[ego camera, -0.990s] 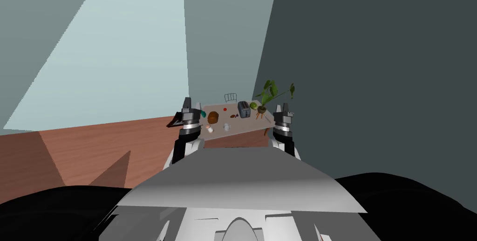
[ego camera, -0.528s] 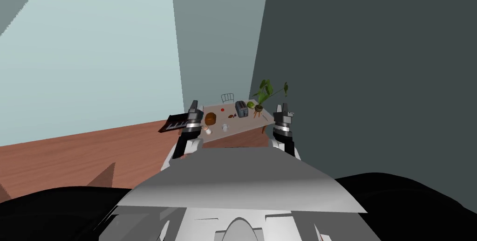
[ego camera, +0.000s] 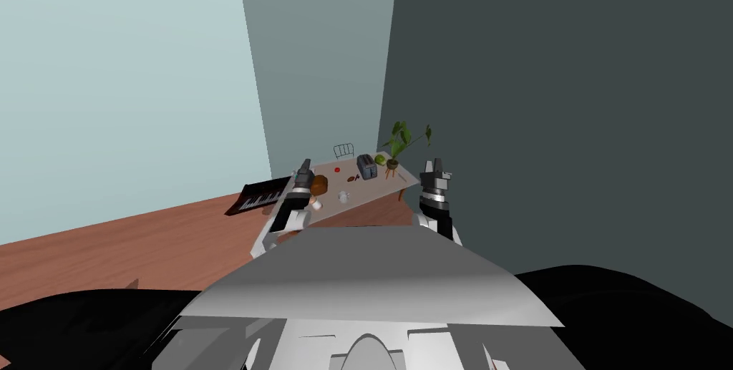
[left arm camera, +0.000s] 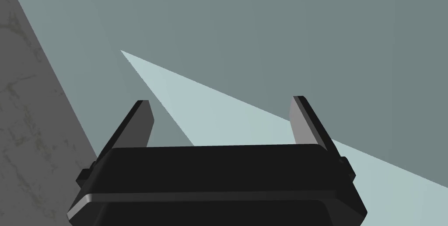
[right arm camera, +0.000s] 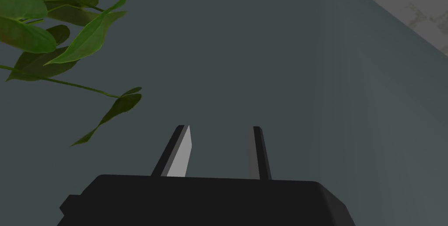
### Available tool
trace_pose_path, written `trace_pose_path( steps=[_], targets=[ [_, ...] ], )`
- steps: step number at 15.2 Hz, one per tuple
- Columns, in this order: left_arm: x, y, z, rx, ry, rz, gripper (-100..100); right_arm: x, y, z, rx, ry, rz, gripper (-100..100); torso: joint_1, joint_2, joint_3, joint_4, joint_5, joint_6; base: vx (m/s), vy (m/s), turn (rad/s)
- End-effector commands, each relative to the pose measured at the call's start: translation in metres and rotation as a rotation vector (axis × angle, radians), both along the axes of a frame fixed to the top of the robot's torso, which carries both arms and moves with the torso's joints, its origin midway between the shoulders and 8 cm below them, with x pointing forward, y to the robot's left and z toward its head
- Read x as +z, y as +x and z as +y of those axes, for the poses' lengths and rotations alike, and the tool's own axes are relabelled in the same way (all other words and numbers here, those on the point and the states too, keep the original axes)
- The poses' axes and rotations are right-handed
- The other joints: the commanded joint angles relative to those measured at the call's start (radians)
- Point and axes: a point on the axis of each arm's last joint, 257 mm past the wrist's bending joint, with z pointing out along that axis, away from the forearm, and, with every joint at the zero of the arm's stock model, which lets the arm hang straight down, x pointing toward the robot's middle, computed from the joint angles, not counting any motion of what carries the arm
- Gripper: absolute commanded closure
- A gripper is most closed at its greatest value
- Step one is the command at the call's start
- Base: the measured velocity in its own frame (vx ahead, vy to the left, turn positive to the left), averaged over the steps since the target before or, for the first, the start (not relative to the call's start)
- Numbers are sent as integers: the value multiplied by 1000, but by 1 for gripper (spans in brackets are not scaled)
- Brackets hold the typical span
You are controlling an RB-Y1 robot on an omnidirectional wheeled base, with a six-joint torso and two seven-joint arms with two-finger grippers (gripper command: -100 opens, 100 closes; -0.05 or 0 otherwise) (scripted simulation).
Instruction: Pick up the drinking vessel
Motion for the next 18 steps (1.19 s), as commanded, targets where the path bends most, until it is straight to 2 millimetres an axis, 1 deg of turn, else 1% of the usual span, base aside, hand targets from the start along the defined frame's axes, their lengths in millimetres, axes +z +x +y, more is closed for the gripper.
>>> trace_pose_path(
  steps=[1,2,3,4,5,7,8,9,10,11,12,13,14,15,16,18],
  targets=[
    [-16,7,7,12,-2,56,-100,0,0,0,0,0,0,0,0,0,0,0,0,0,-15,27,-202],
    [-16,7,7,12,-2,56,-100,0,0,0,0,0,0,0,0,0,0,0,0,0,-14,23,-92],
    [-34,14,16,28,-4,105,-100,0,0,0,0,0,0,0,0,0,0,0,0,0,-18,24,-189],
    [-37,15,17,30,-6,121,-100,0,0,0,0,0,0,0,0,0,0,0,0,0,-20,32,-194],
    [-53,20,27,46,-8,161,-100,0,0,0,0,0,0,0,0,0,0,0,0,0,-23,33,-267],
    [-59,22,28,50,-12,189,-100,0,0,0,0,0,0,0,1,0,0,0,0,0,-21,37,-145],
    [-79,27,40,70,-19,244,-100,0,0,0,0,0,0,0,1,0,0,0,0,-1,-14,31,-180],
    [-82,27,40,72,-21,258,-100,0,0,0,0,0,0,0,0,0,0,0,0,0,-19,32,-228],
    [-93,31,49,88,-27,294,-100,0,0,0,0,0,0,0,0,0,0,0,0,0,-25,37,-306],
    [-105,31,52,95,-32,325,-100,0,0,0,0,0,0,0,1,0,0,0,0,0,-28,42,-236],
    [-105,31,53,96,-33,328,-100,0,0,0,0,0,0,0,1,0,0,0,0,0,-22,34,-67],
    [-122,34,64,117,-43,376,-100,0,0,0,0,0,0,0,1,0,0,0,0,-1,-23,30,-175],
    [-129,34,65,121,-47,398,-100,0,0,0,0,0,0,0,1,0,0,0,0,0,-21,33,-210],
    [-129,34,65,121,-47,399,-100,0,0,0,0,0,0,0,1,0,0,0,0,0,-15,25,-97],
    [-147,35,76,143,-60,447,-100,0,0,0,0,0,0,0,0,0,0,0,0,0,-19,21,-238],
    [-153,34,78,148,-64,471,-100,0,0,0,0,0,0,0,0,0,0,0,0,0,-19,28,-160]
  ],
)
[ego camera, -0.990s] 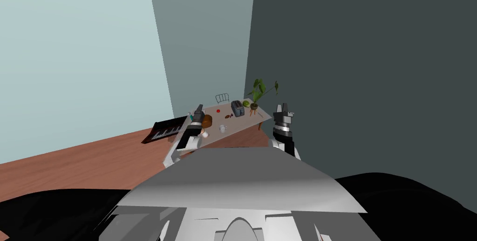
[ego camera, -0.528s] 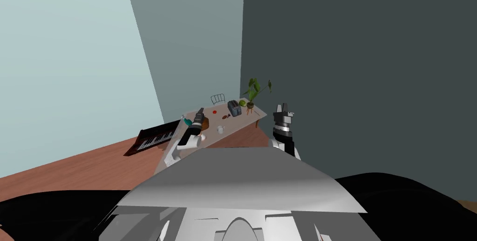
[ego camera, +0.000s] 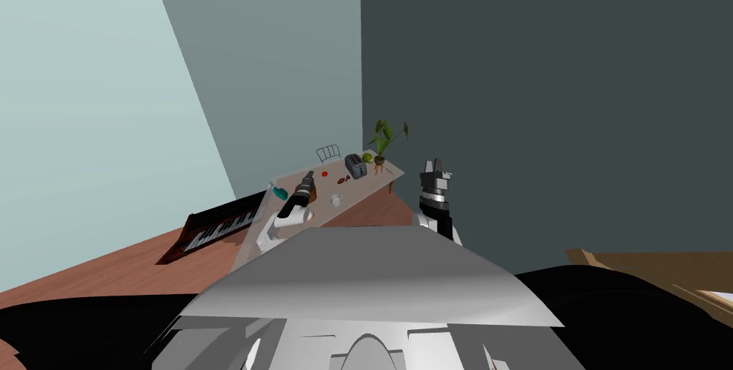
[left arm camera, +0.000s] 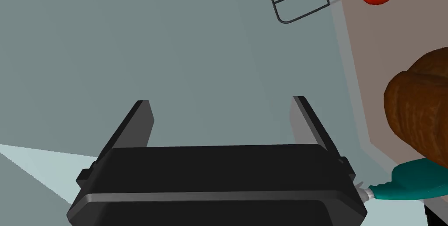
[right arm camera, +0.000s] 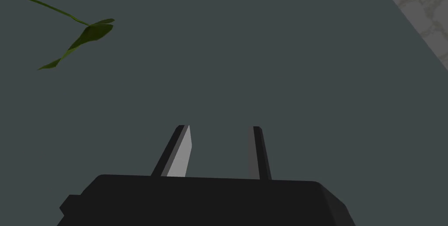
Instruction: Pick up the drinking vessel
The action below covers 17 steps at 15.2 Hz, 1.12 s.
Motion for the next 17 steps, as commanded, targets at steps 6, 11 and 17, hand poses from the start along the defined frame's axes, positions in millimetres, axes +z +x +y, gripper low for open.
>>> trace_pose_path(
  steps=[6,11,17],
  targets=[
    [-55,-4,26,66,-44,164,-100,0,0,0,0,0,0,0,1,0,0,0,0,0,-20,30,-178],
    [-100,-14,47,127,-90,297,-100,0,0,0,0,0,0,0,0,0,0,0,0,1,-26,28,-202],
    [-145,-30,63,189,-145,437,-100,0,0,0,0,0,0,0,0,0,0,0,0,1,-22,28,-173]
  ],
)
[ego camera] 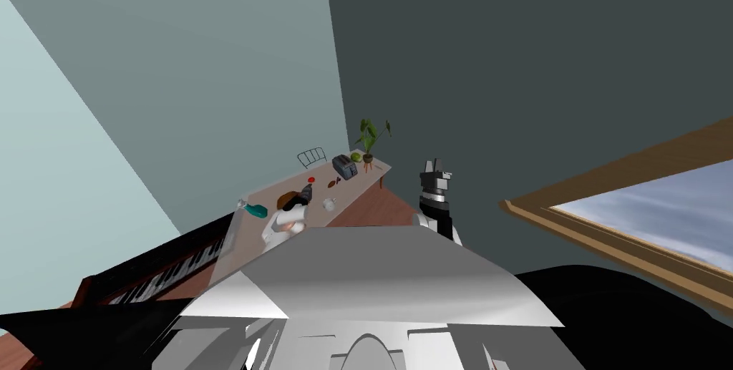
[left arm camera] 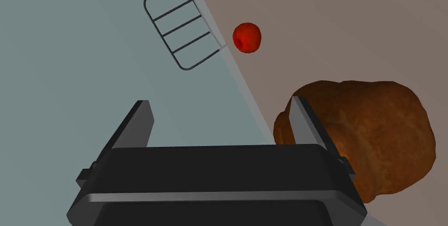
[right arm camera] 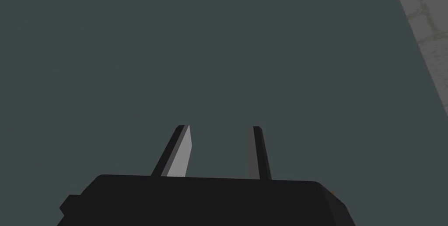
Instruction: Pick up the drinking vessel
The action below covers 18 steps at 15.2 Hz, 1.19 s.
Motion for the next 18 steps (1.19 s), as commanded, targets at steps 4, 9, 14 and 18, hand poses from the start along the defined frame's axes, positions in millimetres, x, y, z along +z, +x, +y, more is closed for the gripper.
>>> trace_pose_path(
  steps=[4,9,14,18],
  targets=[
    [-41,-18,12,68,-64,135,-100,0,0,0,0,0,0,0,0,0,0,0,0,0,-22,28,-222],
    [-73,-39,15,108,-108,243,-100,0,0,0,0,0,0,0,0,0,0,0,0,0,-23,31,-150],
    [-107,-64,15,165,-173,368,-100,0,0,0,0,0,0,0,0,0,0,0,0,0,-22,26,-182],
    [-133,-86,12,211,-231,464,-100,0,0,0,0,0,0,0,0,-1,0,0,0,0,-20,25,-180]
  ],
)
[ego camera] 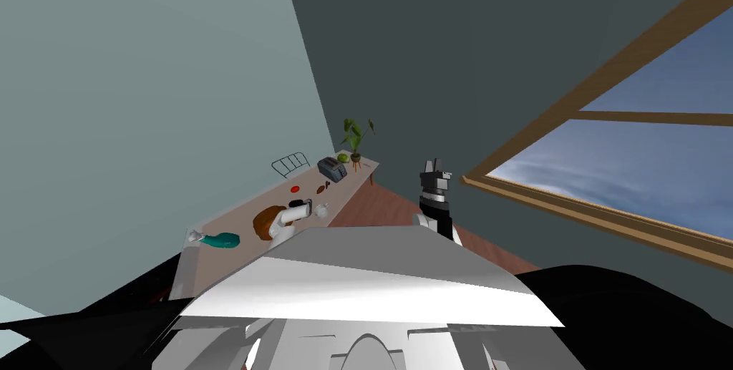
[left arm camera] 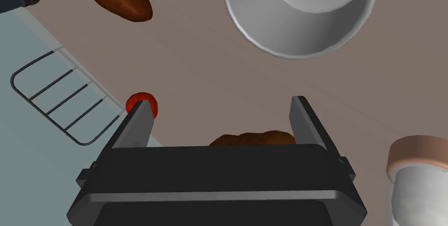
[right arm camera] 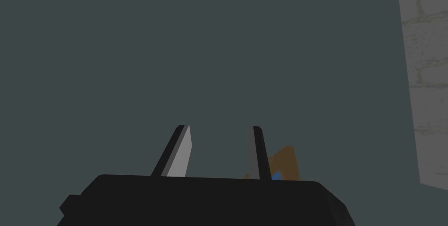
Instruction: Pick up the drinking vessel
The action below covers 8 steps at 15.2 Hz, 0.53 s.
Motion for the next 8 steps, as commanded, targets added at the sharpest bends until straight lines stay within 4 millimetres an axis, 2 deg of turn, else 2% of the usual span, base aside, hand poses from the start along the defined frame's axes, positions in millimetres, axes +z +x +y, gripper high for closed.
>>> trace_pose_path(
  steps=[1,2,3,8],
  targets=[
    [-12,-14,-2,23,-30,55,-100,0,0,0,0,0,0,0,0,0,0,0,0,0,-27,34,-218],
    [-12,-15,-3,23,-31,58,-100,0,0,0,0,0,0,0,0,0,0,0,0,0,-17,28,-77],
    [-23,-26,-6,45,-59,104,-100,0,0,0,0,0,0,0,0,0,0,0,0,-1,-16,24,-138],
    [-44,-51,-16,88,-121,209,-100,0,0,0,0,0,0,0,1,0,0,0,0,0,-21,31,-197]
  ],
)
